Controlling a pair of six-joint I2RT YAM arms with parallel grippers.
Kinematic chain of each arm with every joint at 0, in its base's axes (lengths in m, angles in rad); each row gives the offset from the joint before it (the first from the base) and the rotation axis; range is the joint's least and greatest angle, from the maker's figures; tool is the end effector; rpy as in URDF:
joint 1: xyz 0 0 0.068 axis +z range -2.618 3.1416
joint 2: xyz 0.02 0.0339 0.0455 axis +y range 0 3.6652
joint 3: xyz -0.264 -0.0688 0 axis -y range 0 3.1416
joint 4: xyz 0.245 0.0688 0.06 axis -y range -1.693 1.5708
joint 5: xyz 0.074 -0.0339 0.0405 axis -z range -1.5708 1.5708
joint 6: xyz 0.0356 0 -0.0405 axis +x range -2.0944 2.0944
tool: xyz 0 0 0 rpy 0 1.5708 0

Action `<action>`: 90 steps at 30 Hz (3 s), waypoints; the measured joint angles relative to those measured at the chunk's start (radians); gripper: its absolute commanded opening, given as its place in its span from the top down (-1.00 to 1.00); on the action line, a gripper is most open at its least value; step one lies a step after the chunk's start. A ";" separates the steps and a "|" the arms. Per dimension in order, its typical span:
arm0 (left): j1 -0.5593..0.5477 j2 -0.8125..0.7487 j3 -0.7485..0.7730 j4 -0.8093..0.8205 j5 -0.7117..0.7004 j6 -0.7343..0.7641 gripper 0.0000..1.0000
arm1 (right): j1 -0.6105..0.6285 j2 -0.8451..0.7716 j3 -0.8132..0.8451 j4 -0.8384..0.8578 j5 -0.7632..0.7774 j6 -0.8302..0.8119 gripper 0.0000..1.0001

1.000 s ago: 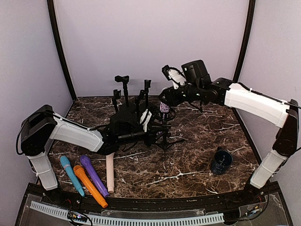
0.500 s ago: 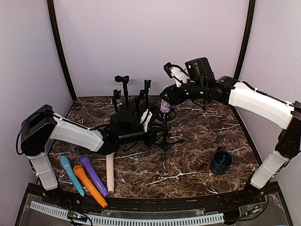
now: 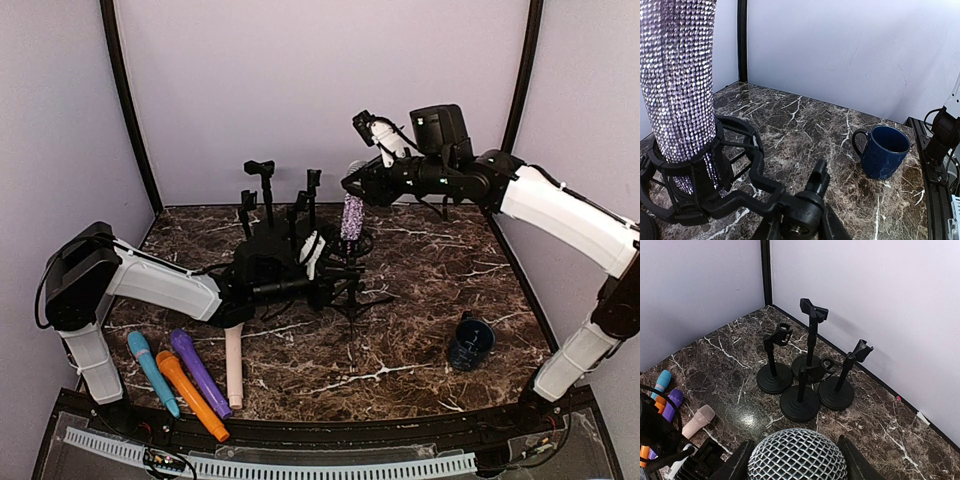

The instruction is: Remove the microphone from the stand

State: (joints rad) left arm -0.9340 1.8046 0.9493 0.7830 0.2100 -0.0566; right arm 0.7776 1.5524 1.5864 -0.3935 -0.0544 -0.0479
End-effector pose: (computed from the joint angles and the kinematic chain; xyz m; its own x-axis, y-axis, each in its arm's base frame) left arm 0.2293 -0.3226 0.2169 -0.0944 0.0345 -0.9949 0.9061 0.4170 -0.0715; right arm 0.2555 0.2543 0.4072 -0.2151 -0.2789 -0.9359 -0.7480 0.6632 -0.0257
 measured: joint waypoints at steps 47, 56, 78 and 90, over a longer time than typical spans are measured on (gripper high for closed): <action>0.027 -0.507 -0.156 -0.399 -0.275 0.076 -0.74 | -0.013 -0.192 0.008 0.076 -0.267 0.095 0.62; 0.380 -0.726 -0.098 -0.732 -0.141 0.075 -0.77 | 0.036 -0.048 0.105 -0.103 -0.451 0.153 0.62; 0.497 -0.681 -0.072 -0.803 -0.019 0.099 -0.73 | 0.238 0.513 0.190 -0.065 -0.654 0.460 0.57; 0.497 -0.709 -0.089 -0.800 -0.063 0.101 -0.73 | 0.242 0.690 0.309 -0.032 -0.477 0.623 0.34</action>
State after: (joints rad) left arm -0.4366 1.0954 0.8608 -0.0170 0.1471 0.0441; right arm 1.0195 2.2429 1.8950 -0.4255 -0.5312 0.5755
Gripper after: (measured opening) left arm 0.867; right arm 0.511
